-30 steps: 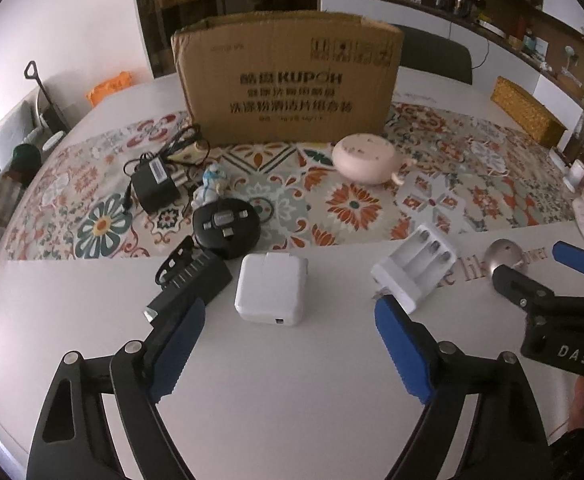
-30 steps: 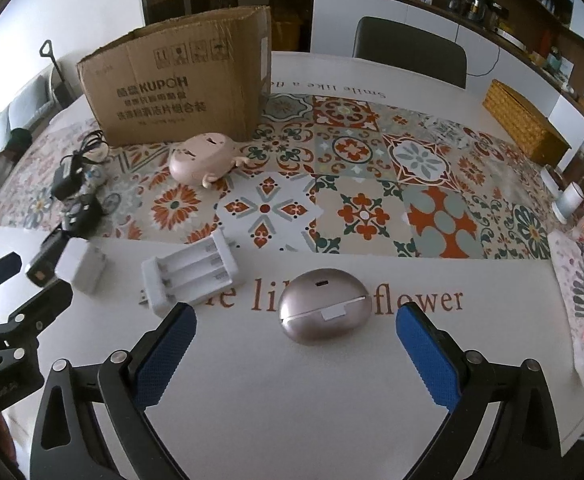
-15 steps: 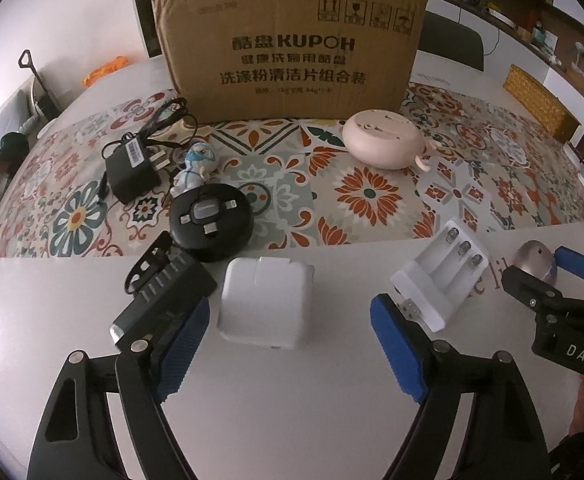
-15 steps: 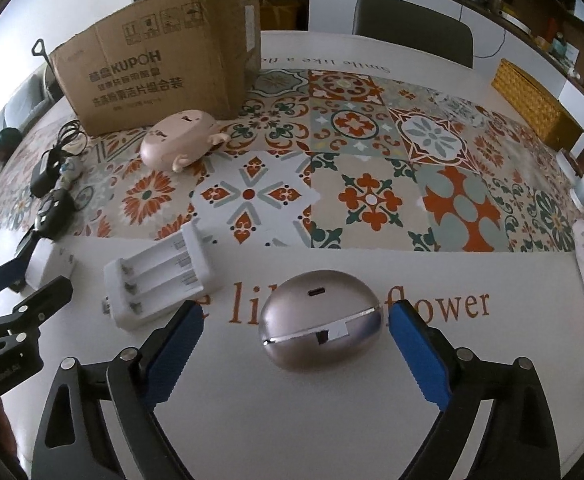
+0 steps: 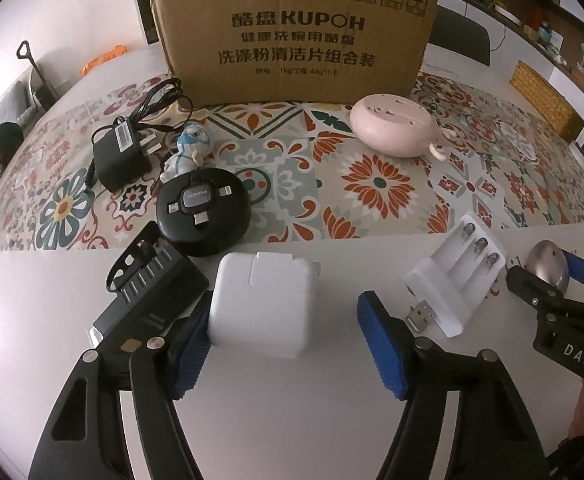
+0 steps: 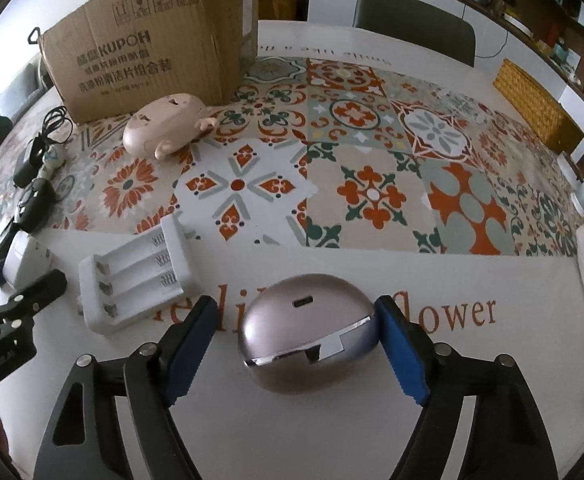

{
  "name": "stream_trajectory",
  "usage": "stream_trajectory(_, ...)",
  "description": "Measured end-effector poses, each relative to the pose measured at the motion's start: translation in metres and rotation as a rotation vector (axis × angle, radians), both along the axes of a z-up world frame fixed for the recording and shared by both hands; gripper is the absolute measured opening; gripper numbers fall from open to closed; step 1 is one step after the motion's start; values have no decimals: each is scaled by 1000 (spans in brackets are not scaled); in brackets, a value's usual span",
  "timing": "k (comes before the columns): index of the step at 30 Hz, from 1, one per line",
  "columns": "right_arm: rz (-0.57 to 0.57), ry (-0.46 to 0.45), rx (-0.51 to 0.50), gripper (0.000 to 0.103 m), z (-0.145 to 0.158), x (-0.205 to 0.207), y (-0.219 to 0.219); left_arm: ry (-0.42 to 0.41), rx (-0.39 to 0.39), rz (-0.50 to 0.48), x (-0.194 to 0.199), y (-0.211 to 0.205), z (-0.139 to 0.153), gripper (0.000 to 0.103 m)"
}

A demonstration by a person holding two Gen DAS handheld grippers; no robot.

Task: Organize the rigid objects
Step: 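Close left gripper on white adapter while right gripper closes on silver device, then lift and carry both held objects over the open cardboard box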

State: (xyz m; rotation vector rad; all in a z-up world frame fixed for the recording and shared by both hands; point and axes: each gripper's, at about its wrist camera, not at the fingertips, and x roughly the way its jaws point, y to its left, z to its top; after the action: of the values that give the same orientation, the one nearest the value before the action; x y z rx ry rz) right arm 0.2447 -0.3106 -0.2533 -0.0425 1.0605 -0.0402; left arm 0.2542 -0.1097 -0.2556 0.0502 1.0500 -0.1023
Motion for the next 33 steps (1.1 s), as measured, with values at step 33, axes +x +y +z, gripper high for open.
stream_trajectory(33, 38, -85, 59, 64, 71, -12, 20, -118, -28, -54, -13, 13, 82, 48)
